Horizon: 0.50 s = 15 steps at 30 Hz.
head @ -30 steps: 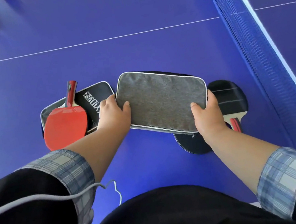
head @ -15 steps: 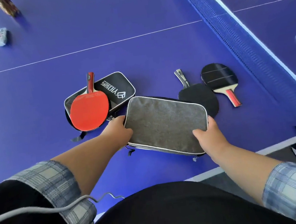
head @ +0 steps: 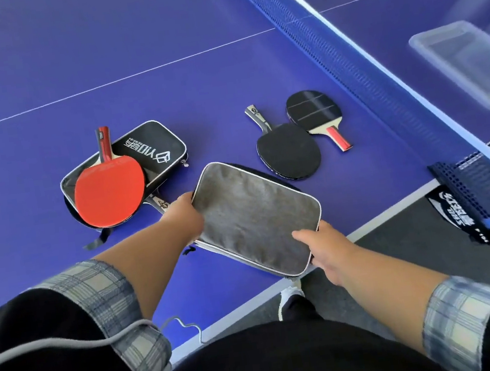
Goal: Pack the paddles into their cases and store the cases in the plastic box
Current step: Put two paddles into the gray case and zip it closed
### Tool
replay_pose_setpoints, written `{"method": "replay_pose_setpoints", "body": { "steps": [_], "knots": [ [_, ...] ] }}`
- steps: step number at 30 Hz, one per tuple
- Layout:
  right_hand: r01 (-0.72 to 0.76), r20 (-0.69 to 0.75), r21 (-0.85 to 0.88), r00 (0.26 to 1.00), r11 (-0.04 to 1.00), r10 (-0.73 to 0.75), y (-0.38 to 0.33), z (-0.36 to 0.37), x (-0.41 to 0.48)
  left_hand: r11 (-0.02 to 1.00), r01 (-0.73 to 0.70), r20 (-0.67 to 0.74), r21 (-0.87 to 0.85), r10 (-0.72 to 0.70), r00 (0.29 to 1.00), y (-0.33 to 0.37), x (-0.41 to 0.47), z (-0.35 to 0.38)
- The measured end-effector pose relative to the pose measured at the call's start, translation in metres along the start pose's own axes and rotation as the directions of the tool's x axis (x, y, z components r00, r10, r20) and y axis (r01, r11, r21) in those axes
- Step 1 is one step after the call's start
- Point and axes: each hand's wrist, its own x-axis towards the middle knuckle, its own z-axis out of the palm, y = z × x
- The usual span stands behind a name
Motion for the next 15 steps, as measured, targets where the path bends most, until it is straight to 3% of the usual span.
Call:
{"method": "replay_pose_setpoints", "body": {
  "steps": [5, 7, 11, 13, 15],
  "knots": [
    [-0.073, -0.007, 0.343, 0.997, 0.936, 0.080, 0.001, -0.008, -0.012, 0.997, -0.049, 0.004, -0.065, 0.050, 0.999, 0.023, 0.016, -0.010],
    [-0.041, 0.005, 0.382, 0.999, 0.923, 0.043, -0.002, -0.010, -0.021, 0.991, -0.063, 0.034, -0.118, 0.067, 0.997, 0.029, 0.020, -0.013],
    [0.127, 0.112, 0.252, 0.981, 0.959, -0.159, -0.014, 0.000, -0.044, 0.982, -0.102, 0.065, -0.156, 0.114, 0.991, 0.040, 0.017, -0.013],
    [0.272, 0.168, 0.048, 0.946, 0.961, -0.276, -0.017, 0.009, -0.056, 0.950, 0.010, 0.120, -0.311, 0.029, 0.992, 0.047, 0.003, -0.007],
    [0.443, 0.259, -0.253, 0.887, 0.860, -0.381, -0.019, 0.018, -0.068, 0.864, 0.154, 0.203, -0.479, -0.062, 0.977, 0.055, -0.015, -0.002]
  ]
}}
